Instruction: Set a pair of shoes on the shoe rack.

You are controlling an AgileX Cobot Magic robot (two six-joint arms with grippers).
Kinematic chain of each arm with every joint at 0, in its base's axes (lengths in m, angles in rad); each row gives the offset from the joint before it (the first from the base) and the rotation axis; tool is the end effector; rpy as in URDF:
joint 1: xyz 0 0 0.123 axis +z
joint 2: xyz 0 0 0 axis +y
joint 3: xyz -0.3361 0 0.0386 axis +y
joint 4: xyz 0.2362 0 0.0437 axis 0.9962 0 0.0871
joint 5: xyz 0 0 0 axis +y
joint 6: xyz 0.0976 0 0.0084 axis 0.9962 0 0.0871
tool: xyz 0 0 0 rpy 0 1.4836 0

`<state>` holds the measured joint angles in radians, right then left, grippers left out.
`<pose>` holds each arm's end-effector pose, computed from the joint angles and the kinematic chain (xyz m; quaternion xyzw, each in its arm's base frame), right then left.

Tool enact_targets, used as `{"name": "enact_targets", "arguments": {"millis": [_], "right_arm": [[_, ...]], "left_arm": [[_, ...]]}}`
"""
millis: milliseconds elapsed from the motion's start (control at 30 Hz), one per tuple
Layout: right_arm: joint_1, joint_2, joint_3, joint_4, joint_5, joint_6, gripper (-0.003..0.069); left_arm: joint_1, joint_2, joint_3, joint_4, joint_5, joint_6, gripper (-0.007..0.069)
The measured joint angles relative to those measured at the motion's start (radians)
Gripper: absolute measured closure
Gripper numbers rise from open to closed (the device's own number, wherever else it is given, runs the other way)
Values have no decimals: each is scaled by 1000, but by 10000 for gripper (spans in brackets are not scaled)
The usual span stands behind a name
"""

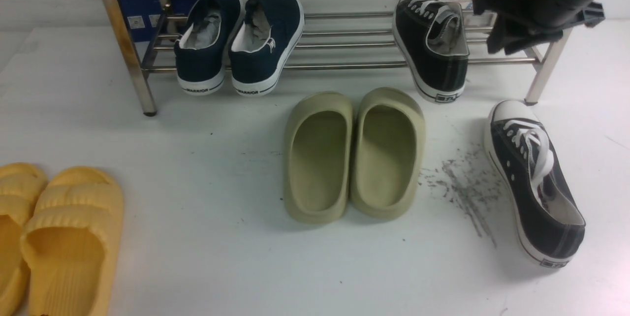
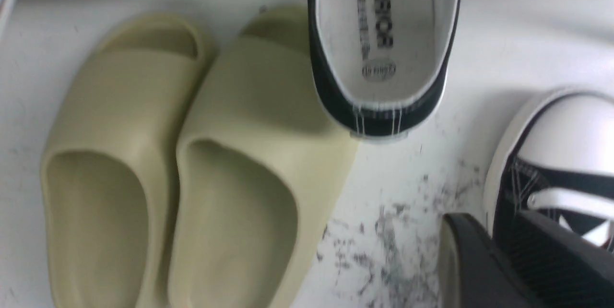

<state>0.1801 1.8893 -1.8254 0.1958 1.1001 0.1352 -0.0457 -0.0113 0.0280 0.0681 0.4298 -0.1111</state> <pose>0.4168 0.0932 0.3740 0.0000 0.9653 0.1323 0.2253 -0.0078 0.0031 0.1631 -0.0095 0.8217 -0.0154 0.5696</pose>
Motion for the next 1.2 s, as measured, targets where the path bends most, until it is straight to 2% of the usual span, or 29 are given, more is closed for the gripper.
{"name": "enact_targets", "arguments": {"millis": [67,133,233,400,567,700,933,1100,1200], "right_arm": [[0,21,42,36,18,-11,617],[0,51,78,68,12,-28,659],[0,87,93,88,-27,-51,662],[0,137,95,121,-250,-92,662],[1,142,104,139,-392,-91,662],[1,143,104,147,-448,-90,661],[1,142,104,162,-419,-89,656],[1,79,104,160,-248,-89,638],[1,3,104,106,-142,-88,599]], "left_arm": [[0,0,0,0,0,0,557],[0,0,0,0,0,0,557],[0,0,0,0,0,0,554],[0,0,0,0,0,0,552],[0,0,0,0,0,0,545],[0,0,0,0,0,0,543],[0,0,0,0,0,0,541],[0,0,0,0,-1,0,533],[0,0,0,0,-1,0,533]]}}
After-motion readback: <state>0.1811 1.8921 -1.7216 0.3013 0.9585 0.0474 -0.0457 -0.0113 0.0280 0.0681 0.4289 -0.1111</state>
